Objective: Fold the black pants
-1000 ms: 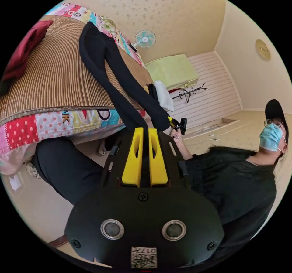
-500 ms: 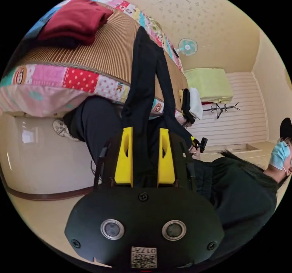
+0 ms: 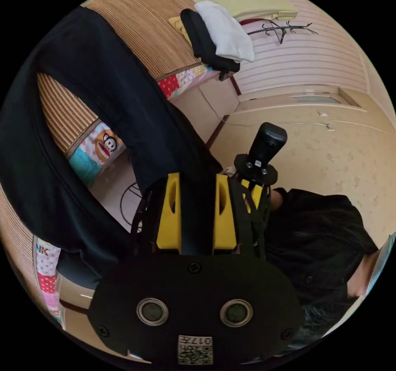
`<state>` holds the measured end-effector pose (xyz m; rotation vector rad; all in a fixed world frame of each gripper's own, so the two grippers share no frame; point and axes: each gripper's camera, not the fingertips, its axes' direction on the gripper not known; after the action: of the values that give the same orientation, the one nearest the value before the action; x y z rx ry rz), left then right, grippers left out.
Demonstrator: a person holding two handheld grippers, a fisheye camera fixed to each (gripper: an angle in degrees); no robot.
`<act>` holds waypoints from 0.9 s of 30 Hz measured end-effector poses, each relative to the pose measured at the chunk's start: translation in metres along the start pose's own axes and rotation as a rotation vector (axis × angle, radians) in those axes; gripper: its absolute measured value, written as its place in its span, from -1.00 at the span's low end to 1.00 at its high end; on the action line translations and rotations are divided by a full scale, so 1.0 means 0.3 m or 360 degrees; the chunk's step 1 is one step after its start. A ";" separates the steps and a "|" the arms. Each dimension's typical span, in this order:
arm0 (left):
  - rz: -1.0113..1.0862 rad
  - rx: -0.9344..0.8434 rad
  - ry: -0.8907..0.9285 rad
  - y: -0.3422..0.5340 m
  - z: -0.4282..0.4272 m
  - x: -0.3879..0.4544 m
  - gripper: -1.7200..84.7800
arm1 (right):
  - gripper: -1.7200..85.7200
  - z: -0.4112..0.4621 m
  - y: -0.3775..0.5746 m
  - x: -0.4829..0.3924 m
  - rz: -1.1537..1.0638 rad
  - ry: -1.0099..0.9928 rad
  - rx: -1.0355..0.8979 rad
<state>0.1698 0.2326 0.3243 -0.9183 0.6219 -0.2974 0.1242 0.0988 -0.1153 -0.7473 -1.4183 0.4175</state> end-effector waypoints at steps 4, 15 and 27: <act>-0.0072 0.0220 0.0054 0.101 -0.005 -0.046 -0.85 | -0.81 -0.145 0.038 0.088 0.0211 0.0191 -0.0203; -0.0161 0.0525 0.0387 0.290 -0.091 -0.111 -0.86 | -0.59 -0.664 -0.725 0.840 0.0798 0.0640 0.0689; -0.0308 0.1230 0.1057 0.784 -0.321 -0.355 -0.88 | -0.87 0.001 -1.397 0.639 0.0299 0.1713 0.0673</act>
<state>0.0221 0.3597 0.1297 -0.1073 0.9277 -0.9629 0.0793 -0.0703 0.3111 -0.5978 -0.2368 0.3512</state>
